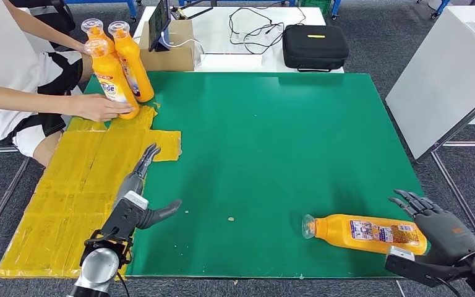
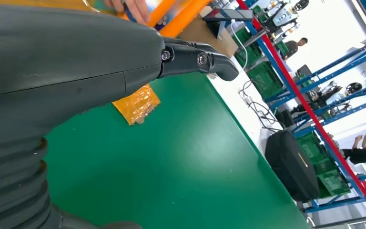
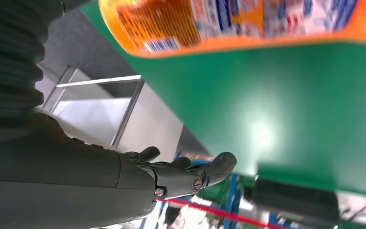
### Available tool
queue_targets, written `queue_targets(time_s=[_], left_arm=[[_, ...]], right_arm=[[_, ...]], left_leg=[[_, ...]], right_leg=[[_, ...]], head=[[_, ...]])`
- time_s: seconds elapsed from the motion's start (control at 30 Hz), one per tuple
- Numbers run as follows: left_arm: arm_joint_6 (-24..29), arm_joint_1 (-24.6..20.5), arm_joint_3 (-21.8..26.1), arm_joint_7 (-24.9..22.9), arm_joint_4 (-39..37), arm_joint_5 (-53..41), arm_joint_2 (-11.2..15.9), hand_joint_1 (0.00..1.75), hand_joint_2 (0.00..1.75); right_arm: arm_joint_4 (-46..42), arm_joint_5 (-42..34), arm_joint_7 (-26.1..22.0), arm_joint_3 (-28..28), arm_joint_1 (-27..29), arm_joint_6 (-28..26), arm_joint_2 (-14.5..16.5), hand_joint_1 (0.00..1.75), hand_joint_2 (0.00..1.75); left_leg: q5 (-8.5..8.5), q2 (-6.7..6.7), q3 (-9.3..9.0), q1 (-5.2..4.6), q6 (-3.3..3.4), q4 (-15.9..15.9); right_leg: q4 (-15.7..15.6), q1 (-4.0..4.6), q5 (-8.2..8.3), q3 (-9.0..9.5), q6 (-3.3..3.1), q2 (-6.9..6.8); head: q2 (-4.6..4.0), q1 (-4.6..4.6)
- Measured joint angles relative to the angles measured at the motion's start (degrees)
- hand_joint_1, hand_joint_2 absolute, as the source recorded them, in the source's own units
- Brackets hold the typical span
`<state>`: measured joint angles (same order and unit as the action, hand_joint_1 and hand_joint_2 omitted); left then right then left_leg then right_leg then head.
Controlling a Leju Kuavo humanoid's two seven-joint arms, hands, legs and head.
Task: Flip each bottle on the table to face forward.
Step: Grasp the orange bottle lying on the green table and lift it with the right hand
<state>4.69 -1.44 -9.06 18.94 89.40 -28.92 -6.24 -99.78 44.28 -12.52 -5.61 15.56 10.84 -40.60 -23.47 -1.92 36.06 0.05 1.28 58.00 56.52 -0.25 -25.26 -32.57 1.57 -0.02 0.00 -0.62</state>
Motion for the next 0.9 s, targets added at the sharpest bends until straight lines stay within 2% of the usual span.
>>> queue_targets(time_s=[0.23, 0.5, 0.7, 0.9], left_arm=[[0.48, -0.47, -0.80, 0.49, -0.57, 0.74, 0.03, 0.00, 1.75], [0.61, -0.89, -2.18, 0.38, -0.66, 1.18, 0.03, 0.00, 1.75], [0.60, -1.11, -3.41, -0.26, -0.66, 1.20, 0.03, 0.00, 1.75], [0.62, -1.17, -4.27, -1.04, -0.66, 1.25, 0.03, 0.00, 1.75]], right_arm=[[0.97, -3.13, 0.22, 1.03, 1.69, 1.75, -5.33, 0.00, 1.75], [4.90, 0.98, 4.35, 5.69, -0.20, 0.10, -5.56, 0.00, 1.75], [10.69, 5.40, 6.63, 11.17, -4.30, -2.54, -3.33, 0.00, 1.75], [16.50, 10.65, 8.56, 15.87, -9.20, -7.07, 1.88, 0.00, 1.75]], left_leg=[[0.00, 0.02, 0.00, 0.02, 0.00, 0.00], [0.00, 0.02, 0.00, 0.04, 0.00, 0.00], [0.00, 0.03, 0.00, 0.04, 0.00, 0.00], [0.00, 0.13, -0.03, 0.05, 0.00, 0.00]], right_leg=[[0.00, 0.01, 0.00, -0.01, 0.00, 0.00], [0.00, 0.04, 0.00, 0.00, 0.00, 0.00], [0.00, 0.04, 0.00, 0.00, 0.00, 0.01], [0.00, 0.09, 0.00, 0.00, 0.00, 0.07]], head=[[0.00, 0.00], [0.00, -0.01], [0.00, 0.00], [0.00, -0.01]])
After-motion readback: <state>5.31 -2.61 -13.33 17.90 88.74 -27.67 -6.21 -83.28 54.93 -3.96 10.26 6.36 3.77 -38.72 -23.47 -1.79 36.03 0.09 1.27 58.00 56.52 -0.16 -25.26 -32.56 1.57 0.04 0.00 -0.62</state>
